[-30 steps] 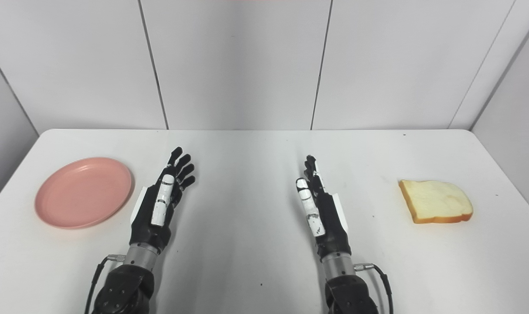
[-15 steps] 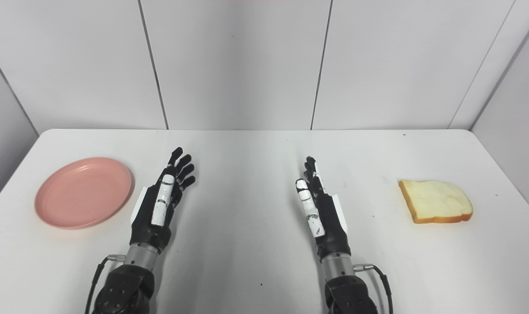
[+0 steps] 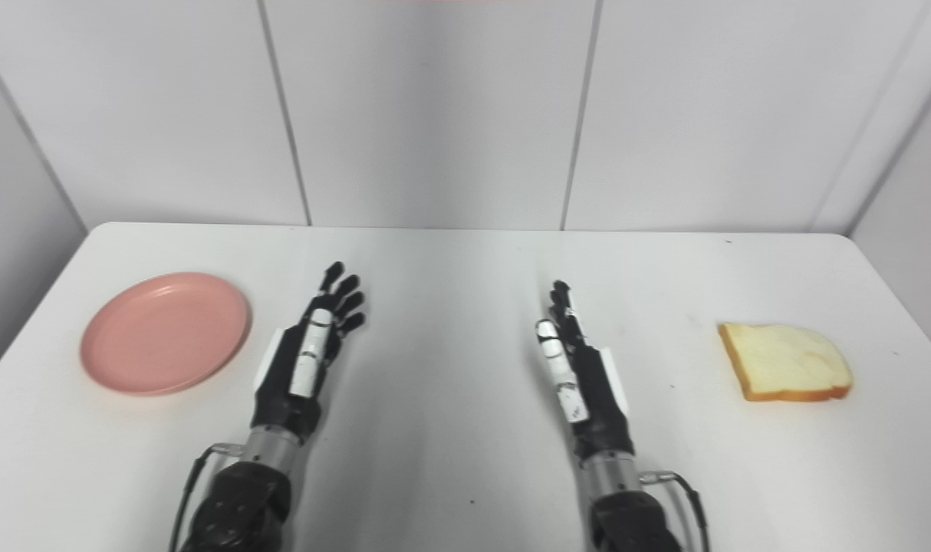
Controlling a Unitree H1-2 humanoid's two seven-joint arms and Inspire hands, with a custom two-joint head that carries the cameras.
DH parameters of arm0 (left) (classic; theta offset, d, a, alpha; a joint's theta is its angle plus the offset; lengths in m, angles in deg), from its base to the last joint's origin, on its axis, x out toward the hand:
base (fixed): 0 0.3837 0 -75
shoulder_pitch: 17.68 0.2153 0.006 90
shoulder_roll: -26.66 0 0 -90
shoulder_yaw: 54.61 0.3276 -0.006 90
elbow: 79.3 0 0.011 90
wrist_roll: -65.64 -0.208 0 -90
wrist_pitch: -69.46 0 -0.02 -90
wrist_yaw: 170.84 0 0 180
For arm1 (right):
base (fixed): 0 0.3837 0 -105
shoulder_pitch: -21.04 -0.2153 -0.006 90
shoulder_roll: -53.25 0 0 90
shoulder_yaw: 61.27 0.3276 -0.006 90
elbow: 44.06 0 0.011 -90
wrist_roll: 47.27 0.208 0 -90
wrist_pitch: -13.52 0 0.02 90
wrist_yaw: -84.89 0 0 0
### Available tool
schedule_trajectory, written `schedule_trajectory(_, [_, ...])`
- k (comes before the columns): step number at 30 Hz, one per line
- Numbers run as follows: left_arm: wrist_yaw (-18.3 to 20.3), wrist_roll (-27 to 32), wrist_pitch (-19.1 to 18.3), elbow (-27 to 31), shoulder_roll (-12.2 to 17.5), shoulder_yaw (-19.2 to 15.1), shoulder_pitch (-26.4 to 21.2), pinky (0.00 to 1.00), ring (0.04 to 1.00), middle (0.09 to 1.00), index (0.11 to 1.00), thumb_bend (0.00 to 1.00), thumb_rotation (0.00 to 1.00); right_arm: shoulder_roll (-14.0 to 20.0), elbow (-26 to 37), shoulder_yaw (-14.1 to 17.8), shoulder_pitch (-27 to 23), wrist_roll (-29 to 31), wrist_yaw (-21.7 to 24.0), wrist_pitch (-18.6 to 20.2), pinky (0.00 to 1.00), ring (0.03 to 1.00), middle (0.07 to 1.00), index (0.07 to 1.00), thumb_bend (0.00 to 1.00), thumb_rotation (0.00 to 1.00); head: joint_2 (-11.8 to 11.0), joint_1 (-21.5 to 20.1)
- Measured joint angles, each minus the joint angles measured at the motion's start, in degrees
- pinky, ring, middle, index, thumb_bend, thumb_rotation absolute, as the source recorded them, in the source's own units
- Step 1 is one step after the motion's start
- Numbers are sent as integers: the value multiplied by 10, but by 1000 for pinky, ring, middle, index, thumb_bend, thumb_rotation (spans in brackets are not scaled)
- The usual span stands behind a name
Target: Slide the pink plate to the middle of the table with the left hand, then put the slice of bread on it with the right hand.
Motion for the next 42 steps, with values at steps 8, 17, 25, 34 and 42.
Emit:
schedule_trajectory(8, [-34, -34, 6, -55, -39, 13, -12, 881, 922, 921, 925, 400, 1000, 18, -3, 9, 0, 23, 12, -2, 1000, 1000, 1000, 1000, 357, 1000, -17, 48])
schedule_trajectory(17, [-52, -53, 48, -81, -40, 14, -19, 861, 917, 915, 915, 425, 1000, 16, 28, 10, 0, 38, 13, 5, 1000, 1000, 1000, 1000, 288, 1000, -18, 53])
schedule_trajectory(25, [-51, -55, 48, -77, -40, 14, -21, 859, 915, 914, 913, 449, 1000, 13, 32, 9, 0, 36, 9, 12, 1000, 1000, 1000, 1000, 280, 1000, -15, 51])
schedule_trajectory(34, [-31, -41, 9, -18, -31, 13, -21, 862, 909, 921, 921, 473, 1000, -1, 44, 0, 1, 26, 5, 13, 1000, 1000, 1000, 1000, 278, 1000, -16, 55])
schedule_trajectory(42, [-6, -11, -49, 68, -23, 1, -58, 867, 907, 927, 919, 459, 1000, -11, 44, 0, 1, 20, 3, 13, 1000, 1000, 1000, 1000, 282, 1000, -18, 62])
